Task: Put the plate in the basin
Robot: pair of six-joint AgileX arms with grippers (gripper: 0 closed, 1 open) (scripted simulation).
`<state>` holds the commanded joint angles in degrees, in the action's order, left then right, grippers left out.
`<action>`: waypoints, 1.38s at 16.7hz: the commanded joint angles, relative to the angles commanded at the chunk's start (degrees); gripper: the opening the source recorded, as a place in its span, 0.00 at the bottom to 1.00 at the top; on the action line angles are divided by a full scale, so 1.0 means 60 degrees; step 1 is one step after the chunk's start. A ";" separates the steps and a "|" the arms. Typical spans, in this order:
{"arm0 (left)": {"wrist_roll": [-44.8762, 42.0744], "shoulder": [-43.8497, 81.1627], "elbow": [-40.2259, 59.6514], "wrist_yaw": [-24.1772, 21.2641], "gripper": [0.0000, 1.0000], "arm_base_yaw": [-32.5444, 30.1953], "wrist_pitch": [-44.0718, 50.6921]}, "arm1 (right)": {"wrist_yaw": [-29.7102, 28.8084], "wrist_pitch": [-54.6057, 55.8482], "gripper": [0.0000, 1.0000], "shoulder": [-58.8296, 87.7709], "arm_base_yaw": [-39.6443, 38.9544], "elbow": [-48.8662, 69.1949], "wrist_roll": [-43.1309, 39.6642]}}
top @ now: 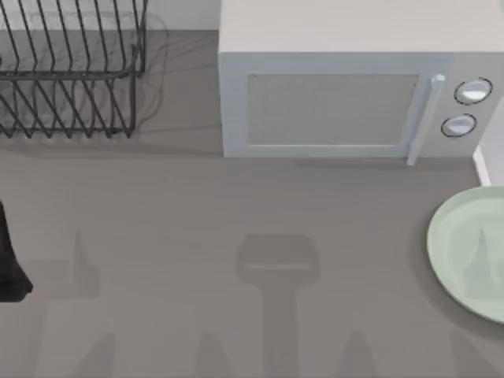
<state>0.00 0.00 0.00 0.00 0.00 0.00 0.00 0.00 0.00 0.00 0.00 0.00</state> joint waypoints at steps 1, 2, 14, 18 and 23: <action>0.0000 0.0000 0.0000 0.0000 1.00 0.0000 0.0000 | 0.0000 0.0000 1.00 0.0000 0.0000 0.0000 0.0000; 0.0000 0.0000 0.0000 0.0000 1.00 0.0000 0.0000 | 0.0000 0.0000 1.00 0.0000 0.0000 0.0000 0.0000; 0.0000 0.0000 0.0000 0.0000 1.00 0.0000 0.0000 | -0.0002 -0.4023 1.00 0.6248 -0.1227 0.4906 0.1278; 0.0000 0.0000 0.0000 0.0000 1.00 0.0000 0.0000 | -0.0003 -0.6291 1.00 1.0145 -0.1918 0.7669 0.1998; 0.0000 0.0000 0.0000 0.0000 1.00 0.0000 0.0000 | -0.0004 -0.8754 1.00 1.4502 -0.2669 1.0699 0.2780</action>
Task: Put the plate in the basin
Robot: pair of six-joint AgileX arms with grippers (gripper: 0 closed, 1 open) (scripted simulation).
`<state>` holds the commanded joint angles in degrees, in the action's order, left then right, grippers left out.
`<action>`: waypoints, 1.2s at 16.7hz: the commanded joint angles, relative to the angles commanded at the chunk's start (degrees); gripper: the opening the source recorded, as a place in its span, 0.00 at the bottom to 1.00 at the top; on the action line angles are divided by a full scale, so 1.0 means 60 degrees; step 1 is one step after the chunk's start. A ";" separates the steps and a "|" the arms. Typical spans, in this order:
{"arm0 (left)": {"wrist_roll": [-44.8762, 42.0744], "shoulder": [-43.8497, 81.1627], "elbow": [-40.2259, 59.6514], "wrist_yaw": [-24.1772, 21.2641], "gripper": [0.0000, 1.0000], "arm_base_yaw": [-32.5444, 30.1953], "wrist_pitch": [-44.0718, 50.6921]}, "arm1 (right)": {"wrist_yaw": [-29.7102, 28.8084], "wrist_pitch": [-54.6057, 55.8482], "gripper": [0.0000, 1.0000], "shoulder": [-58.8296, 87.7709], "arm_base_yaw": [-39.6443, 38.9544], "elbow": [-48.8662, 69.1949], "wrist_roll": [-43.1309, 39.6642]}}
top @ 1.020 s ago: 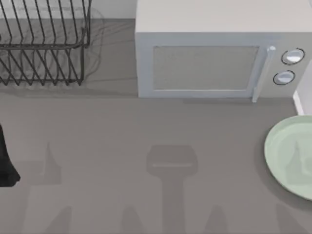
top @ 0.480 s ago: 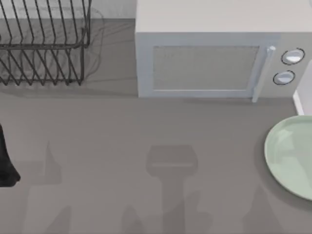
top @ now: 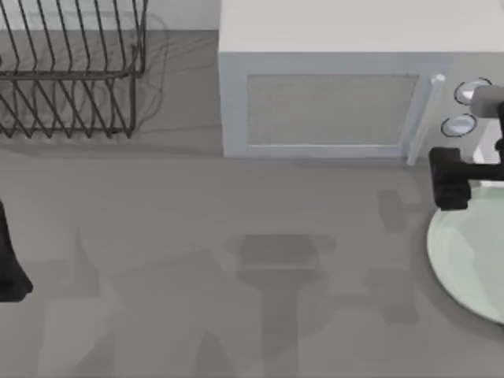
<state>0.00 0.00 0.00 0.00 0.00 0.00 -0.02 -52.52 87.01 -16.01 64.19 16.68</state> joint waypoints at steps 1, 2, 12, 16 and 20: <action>0.0000 0.0000 0.0000 0.0000 1.00 0.0000 0.0000 | 0.0000 -0.0388 1.00 0.0691 -0.0118 0.0478 0.0123; 0.0000 0.0000 0.0000 0.0000 1.00 0.0000 0.0000 | 0.0000 -0.0732 1.00 0.1295 -0.0223 0.0898 0.0232; 0.0000 0.0000 0.0000 0.0000 1.00 0.0000 0.0000 | -0.0001 -0.1598 1.00 0.2779 -0.0469 0.1957 0.0528; 0.0000 0.0000 0.0000 0.0000 1.00 0.0000 0.0000 | -0.0081 -0.0596 1.00 0.3026 -0.0867 0.1421 0.0990; 0.0000 0.0000 0.0000 0.0000 1.00 0.0000 0.0000 | -0.0106 0.0882 1.00 0.3629 -0.0955 0.0572 0.1092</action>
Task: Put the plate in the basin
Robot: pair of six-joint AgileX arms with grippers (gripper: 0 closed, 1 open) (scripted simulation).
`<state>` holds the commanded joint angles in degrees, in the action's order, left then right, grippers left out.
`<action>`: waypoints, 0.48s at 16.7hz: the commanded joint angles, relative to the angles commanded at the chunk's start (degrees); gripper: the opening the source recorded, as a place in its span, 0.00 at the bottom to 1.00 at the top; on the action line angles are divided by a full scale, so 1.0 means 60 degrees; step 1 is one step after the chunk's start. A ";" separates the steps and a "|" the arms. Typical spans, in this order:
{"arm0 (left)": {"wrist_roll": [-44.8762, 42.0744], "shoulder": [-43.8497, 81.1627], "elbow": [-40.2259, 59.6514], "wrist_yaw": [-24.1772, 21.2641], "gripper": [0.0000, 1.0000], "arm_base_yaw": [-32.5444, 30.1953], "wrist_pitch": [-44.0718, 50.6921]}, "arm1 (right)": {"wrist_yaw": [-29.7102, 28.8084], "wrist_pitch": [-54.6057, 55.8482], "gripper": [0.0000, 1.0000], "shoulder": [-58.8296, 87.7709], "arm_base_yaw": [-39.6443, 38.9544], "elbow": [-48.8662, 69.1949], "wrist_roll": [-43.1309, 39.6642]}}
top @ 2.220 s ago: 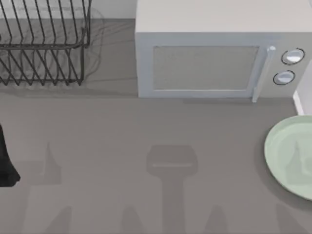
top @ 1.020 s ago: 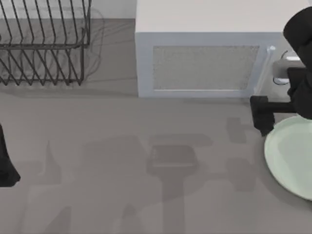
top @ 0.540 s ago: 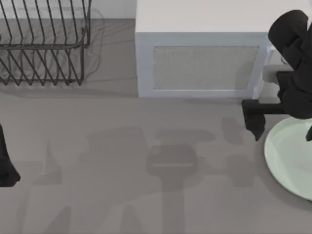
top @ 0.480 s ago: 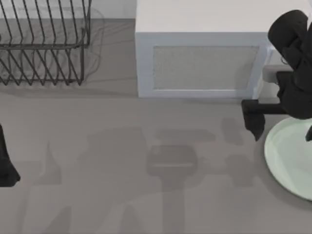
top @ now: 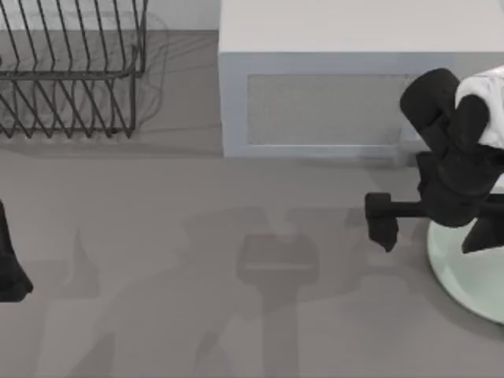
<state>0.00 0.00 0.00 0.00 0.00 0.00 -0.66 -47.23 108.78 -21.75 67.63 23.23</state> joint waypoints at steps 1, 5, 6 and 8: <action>0.0000 0.0000 0.0000 0.0000 1.00 0.0000 0.0000 | 0.0019 0.0336 1.00 0.0205 0.0071 -0.0200 -0.0098; 0.0000 0.0000 0.0000 0.0000 1.00 0.0000 0.0000 | 0.0095 0.1156 1.00 0.0732 0.0422 -0.0688 -0.0514; 0.0000 0.0000 0.0000 0.0000 1.00 0.0000 0.0000 | 0.0097 0.1168 1.00 0.0740 0.0430 -0.0695 -0.0522; 0.0000 0.0000 0.0000 0.0000 1.00 0.0000 0.0000 | 0.0097 0.1168 1.00 0.0740 0.0430 -0.0695 -0.0522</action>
<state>0.00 0.00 0.00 0.00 0.00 0.00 -0.07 -40.23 113.23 -19.17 63.46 20.10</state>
